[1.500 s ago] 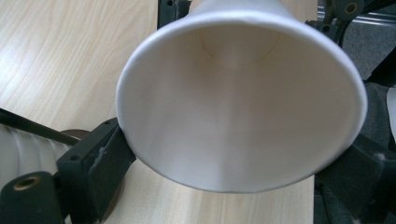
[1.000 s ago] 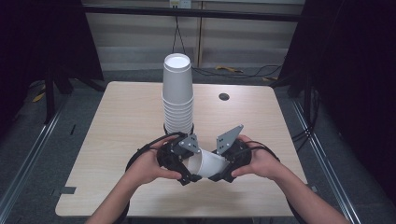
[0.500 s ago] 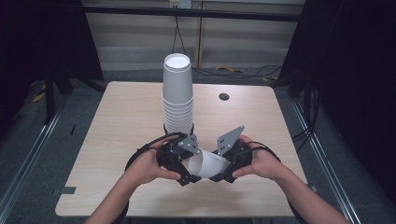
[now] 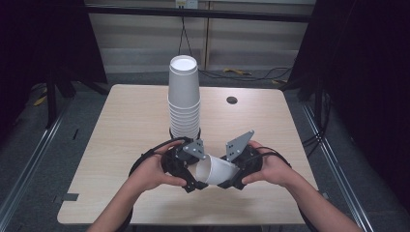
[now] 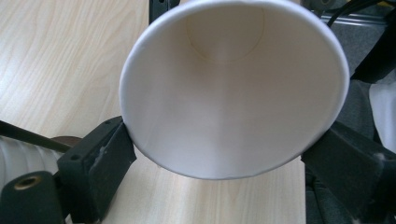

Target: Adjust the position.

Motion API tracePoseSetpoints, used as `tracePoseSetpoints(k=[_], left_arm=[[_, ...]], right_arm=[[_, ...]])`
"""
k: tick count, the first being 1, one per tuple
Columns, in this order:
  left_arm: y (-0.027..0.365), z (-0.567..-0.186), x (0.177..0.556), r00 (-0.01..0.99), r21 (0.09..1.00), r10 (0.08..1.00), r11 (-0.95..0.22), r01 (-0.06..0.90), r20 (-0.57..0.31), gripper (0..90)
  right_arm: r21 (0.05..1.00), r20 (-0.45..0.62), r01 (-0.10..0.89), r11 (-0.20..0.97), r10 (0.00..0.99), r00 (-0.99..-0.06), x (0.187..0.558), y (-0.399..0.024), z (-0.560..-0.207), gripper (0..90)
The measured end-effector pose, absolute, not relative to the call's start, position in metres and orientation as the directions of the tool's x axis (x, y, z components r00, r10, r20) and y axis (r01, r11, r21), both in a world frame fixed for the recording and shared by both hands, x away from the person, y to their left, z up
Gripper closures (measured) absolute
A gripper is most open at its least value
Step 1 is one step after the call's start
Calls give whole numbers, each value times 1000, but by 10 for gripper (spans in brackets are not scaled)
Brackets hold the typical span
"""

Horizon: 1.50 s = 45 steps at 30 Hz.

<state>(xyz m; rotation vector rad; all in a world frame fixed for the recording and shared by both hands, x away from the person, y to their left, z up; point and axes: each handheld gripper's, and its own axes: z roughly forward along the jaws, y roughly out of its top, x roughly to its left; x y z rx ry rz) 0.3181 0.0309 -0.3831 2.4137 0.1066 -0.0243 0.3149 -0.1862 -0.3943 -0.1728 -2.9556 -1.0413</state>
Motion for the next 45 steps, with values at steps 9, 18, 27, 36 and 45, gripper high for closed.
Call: tracePoseSetpoints(k=[9,18,27,36,45], left_arm=[[43,-381,321,994,649,97,-754,103,-45,194],[44,-381,321,993,686,99,-719,116,-64,163],[40,-381,323,989,743,116,-654,144,-91,157],[37,-387,326,988,761,126,-632,148,-87,51],[38,-388,328,987,773,111,-615,158,-114,0]], right_arm=[[600,26,116,792,126,-992,316,-195,-398,227],[646,36,158,746,177,-983,319,-204,-400,221],[661,43,168,731,187,-982,319,-202,-399,219],[680,56,155,717,160,-986,317,-201,-400,219],[694,46,132,707,140,-989,317,-198,-398,219]])
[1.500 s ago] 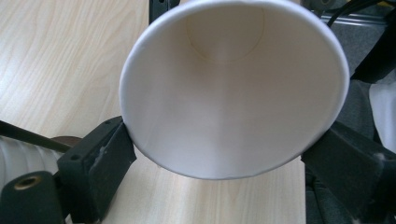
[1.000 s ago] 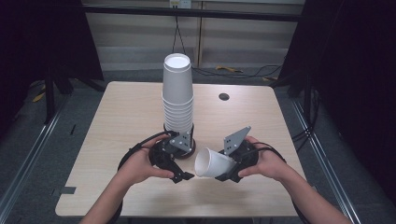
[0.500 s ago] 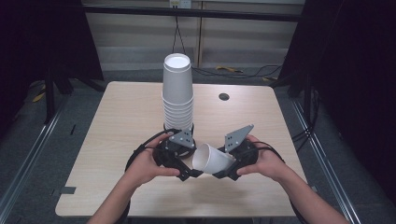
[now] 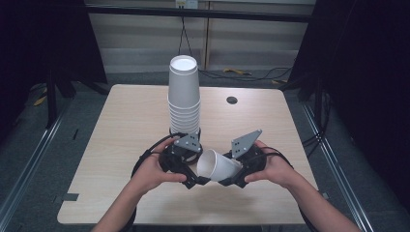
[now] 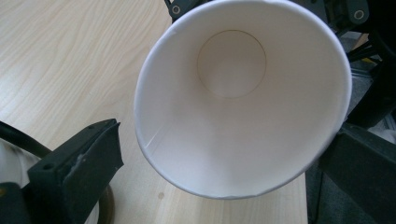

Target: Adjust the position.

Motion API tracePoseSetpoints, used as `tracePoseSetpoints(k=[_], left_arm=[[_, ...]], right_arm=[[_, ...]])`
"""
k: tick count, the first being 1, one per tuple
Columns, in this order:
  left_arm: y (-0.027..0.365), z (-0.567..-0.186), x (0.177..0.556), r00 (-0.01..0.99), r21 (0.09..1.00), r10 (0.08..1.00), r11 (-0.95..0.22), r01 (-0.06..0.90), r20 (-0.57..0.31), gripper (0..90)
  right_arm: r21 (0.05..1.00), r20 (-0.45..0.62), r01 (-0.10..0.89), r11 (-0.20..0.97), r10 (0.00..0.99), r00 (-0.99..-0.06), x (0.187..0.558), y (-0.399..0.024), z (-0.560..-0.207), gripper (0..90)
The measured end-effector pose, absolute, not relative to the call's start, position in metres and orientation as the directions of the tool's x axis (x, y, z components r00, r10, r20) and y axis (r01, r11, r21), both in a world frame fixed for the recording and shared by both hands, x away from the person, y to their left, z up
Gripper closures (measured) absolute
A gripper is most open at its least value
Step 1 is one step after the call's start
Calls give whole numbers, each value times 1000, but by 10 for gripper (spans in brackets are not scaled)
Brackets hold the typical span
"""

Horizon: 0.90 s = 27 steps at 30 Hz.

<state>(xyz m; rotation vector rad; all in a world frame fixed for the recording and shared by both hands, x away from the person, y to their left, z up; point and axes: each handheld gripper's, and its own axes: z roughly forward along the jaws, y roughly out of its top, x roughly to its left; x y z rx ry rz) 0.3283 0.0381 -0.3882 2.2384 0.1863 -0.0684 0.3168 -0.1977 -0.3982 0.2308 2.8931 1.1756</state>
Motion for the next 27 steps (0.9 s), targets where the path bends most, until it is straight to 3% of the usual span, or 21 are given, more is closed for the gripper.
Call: tracePoseSetpoints(k=[7,27], left_arm=[[38,-390,330,986,774,106,-611,167,-129,62],[32,-390,326,989,762,112,-630,148,-100,65]], right_arm=[[687,40,134,714,147,-988,319,-197,-399,217],[669,30,131,731,149,-988,317,-192,-398,216]])
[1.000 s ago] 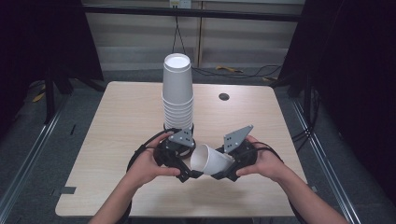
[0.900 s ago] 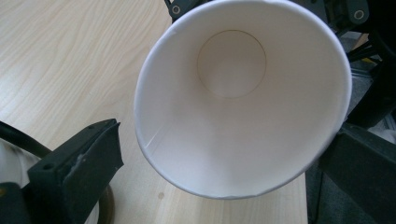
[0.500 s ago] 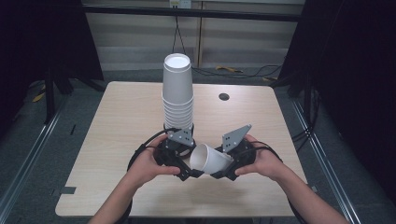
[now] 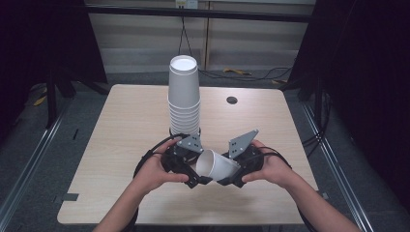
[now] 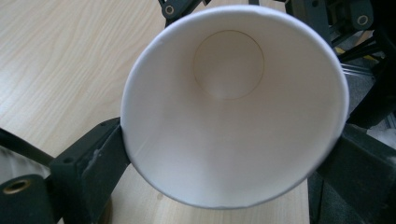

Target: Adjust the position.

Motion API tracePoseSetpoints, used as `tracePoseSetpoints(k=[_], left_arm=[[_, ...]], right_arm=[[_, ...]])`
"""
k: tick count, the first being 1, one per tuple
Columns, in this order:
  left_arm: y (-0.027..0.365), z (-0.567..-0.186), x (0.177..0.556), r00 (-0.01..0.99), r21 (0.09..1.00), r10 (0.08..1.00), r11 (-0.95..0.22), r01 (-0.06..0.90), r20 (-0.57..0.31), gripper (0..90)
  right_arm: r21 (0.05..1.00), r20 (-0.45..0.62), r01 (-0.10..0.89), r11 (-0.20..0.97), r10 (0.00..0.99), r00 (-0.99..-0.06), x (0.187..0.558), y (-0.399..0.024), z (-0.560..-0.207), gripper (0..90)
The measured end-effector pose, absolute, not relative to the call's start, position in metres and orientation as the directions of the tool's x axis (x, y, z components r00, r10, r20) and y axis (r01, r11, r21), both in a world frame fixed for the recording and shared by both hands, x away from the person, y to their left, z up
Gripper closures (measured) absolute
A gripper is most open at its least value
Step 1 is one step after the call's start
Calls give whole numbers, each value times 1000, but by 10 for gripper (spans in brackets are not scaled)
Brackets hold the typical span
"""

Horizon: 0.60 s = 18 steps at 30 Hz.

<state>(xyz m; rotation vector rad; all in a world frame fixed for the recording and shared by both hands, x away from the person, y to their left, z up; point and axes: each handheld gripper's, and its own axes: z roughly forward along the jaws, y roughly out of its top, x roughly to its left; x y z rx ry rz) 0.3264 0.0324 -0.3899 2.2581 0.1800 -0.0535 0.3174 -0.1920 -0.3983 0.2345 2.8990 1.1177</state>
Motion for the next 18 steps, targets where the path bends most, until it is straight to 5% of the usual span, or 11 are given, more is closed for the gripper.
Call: tracePoseSetpoints(k=[18], left_arm=[[35,-380,323,987,743,143,-654,145,-66,110]], right_arm=[[708,42,147,690,166,-985,318,-188,-404,219]])
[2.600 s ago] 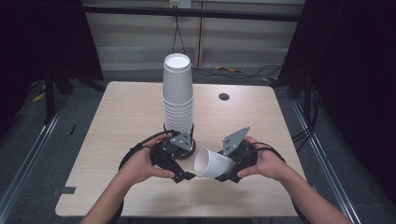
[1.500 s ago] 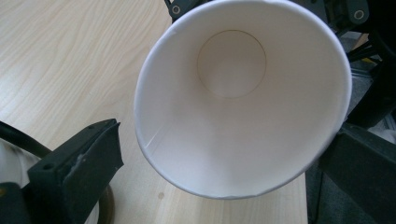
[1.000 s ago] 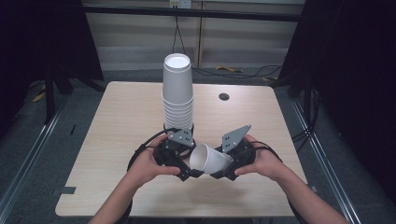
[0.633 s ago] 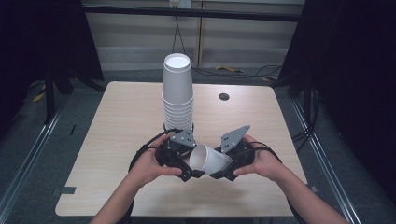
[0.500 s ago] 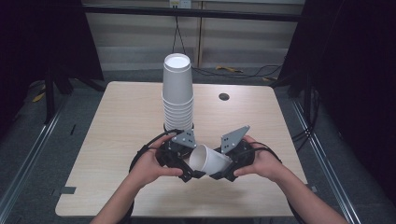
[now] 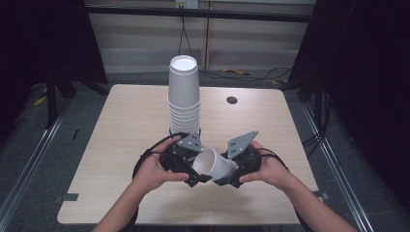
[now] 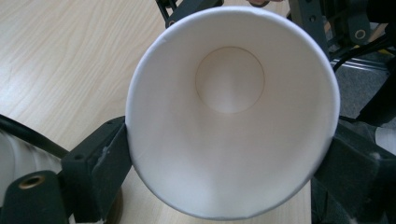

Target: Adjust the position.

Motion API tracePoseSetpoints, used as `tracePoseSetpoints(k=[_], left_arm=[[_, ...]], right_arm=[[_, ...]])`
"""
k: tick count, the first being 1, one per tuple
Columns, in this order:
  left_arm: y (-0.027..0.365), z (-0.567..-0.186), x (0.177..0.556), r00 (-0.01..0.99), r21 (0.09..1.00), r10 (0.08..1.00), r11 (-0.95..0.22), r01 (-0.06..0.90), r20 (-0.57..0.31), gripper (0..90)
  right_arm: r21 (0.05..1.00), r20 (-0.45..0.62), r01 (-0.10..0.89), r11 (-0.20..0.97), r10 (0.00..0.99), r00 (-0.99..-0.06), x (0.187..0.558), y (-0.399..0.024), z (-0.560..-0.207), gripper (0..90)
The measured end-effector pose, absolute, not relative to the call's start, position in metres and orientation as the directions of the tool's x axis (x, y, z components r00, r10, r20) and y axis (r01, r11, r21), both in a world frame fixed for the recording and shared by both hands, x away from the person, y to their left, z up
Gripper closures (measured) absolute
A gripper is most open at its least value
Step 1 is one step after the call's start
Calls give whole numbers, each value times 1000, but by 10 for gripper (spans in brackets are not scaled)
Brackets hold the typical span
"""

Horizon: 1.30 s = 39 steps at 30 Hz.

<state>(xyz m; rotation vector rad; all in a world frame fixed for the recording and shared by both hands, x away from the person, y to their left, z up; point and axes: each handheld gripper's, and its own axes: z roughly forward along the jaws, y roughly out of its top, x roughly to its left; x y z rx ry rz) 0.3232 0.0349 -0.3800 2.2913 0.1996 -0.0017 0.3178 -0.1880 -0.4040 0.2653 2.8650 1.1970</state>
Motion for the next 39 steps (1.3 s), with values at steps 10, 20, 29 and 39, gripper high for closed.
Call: tracePoseSetpoints(k=[10,20,29,39], left_arm=[[39,-373,324,987,704,151,-695,146,-57,112],[52,-373,326,981,657,184,-733,178,-60,107],[60,-373,327,976,626,211,-754,199,-56,103],[70,-374,328,971,591,232,-777,216,-50,101]], right_arm=[[714,39,168,680,201,-979,315,-190,-407,165],[718,44,228,658,283,-958,318,-207,-418,148],[695,43,254,672,314,-948,316,-215,-433,147],[696,41,313,647,399,-916,314,-227,-457,147]])
